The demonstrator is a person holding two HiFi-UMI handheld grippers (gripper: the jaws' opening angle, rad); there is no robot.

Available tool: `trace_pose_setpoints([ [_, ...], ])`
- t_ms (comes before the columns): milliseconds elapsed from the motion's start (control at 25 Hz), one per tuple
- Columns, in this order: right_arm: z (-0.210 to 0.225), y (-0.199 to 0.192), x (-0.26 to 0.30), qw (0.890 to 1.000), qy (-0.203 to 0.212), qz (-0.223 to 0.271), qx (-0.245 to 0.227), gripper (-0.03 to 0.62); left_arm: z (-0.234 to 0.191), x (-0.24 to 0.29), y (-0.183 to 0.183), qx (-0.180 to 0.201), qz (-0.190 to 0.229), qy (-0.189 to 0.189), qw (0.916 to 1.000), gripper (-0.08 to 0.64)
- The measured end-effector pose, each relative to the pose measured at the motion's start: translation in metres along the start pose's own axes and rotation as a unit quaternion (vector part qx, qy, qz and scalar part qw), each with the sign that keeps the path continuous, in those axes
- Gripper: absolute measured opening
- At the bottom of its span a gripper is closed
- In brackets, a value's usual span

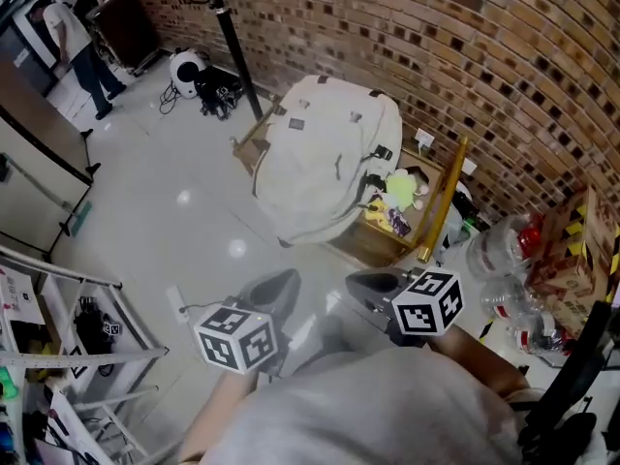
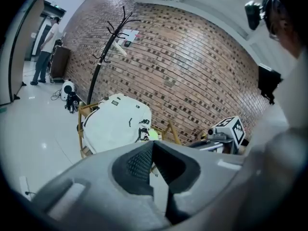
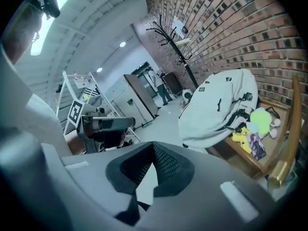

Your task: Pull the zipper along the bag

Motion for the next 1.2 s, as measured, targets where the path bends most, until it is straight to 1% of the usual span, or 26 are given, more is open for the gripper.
trace_pose_setpoints([
  [80, 0.01, 0.023, 0.014, 1.0, -0.011, 0.012, 0.004, -0.002, -0.02, 0.01, 0.023, 0.014, -0.005, -0.007, 0.9999, 0.0],
  [160, 0.02, 0.034, 0.022, 0.999, -0.024, 0.019, 0.01, -0.002, -0.032, 0.02, 0.036, 0.023, -0.013, -0.016, 0.9995, 0.0],
  [360, 0.04, 0.041, 0.028, 0.998, -0.046, 0.028, 0.032, -0.002, -0.041, 0.049, 0.042, 0.023, -0.039, -0.045, 0.9979, 0.0],
  [560, 0.061, 0.05, 0.028, 0.997, -0.053, 0.034, 0.045, -0.002, -0.041, 0.069, 0.055, 0.028, -0.045, -0.059, 0.9968, 0.0],
  [680, 0.072, 0.063, 0.029, 0.997, -0.052, 0.04, 0.041, -0.002, -0.042, 0.079, 0.064, 0.036, -0.049, -0.06, 0.9963, 0.0],
  [880, 0.096, 0.08, 0.024, 0.996, -0.055, 0.044, 0.045, -0.002, -0.044, 0.108, 0.085, 0.073, -0.057, -0.053, 0.9943, 0.0],
  [1080, 0.136, 0.095, 0.011, 0.994, -0.068, 0.051, 0.062, -0.002, -0.051, 0.162, 0.106, 0.09, -0.067, -0.043, 0.9927, 0.0],
  [1200, 0.163, 0.099, 0.006, 0.993, -0.076, 0.054, 0.078, -0.002, -0.056, 0.198, 0.109, 0.096, -0.088, -0.042, 0.9906, 0.004],
])
Point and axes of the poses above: the fingertips, and each gripper's own axes: x forward along the fingers, z to its right, y out of its top, the point moved 3 cm from there along -x, backward along the fingers, and after that the axes turned 2 degrees about -x, right-handed, at the moved point
